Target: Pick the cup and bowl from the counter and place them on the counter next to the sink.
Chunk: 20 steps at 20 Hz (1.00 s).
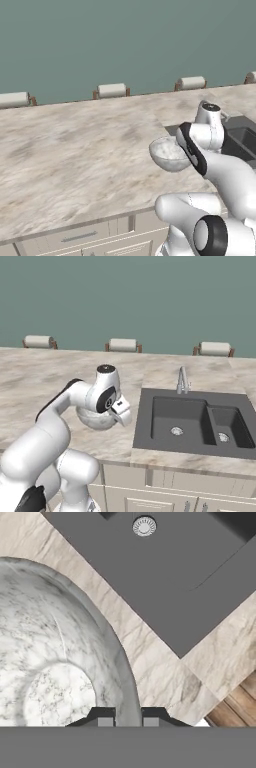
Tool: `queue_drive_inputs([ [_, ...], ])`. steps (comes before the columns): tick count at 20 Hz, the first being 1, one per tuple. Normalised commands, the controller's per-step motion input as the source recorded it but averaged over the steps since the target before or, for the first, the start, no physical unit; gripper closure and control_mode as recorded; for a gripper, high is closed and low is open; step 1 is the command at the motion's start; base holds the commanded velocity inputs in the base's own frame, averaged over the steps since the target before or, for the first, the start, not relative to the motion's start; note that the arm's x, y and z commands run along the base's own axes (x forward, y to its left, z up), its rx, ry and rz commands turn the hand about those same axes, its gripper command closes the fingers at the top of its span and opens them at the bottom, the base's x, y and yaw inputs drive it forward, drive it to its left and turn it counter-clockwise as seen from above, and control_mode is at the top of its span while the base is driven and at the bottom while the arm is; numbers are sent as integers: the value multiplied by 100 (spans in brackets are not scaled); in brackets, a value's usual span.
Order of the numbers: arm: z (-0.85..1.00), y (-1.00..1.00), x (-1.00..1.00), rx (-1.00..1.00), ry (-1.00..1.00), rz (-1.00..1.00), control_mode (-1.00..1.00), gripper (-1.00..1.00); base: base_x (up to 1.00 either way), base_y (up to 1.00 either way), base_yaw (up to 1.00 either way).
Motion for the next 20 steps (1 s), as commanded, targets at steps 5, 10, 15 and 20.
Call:
queue_drive_inputs([
  [5,-4,-18,11,0,0,0,-100,100,0,0,0],
  [10,0,-23,24,0,0,0,-100,100,0,0,0],
  [15,-9,-12,18,0,0,0,-100,100,0,0,0],
  [20,-25,-1,0,0,4,0,-100,100,0,0,0],
])
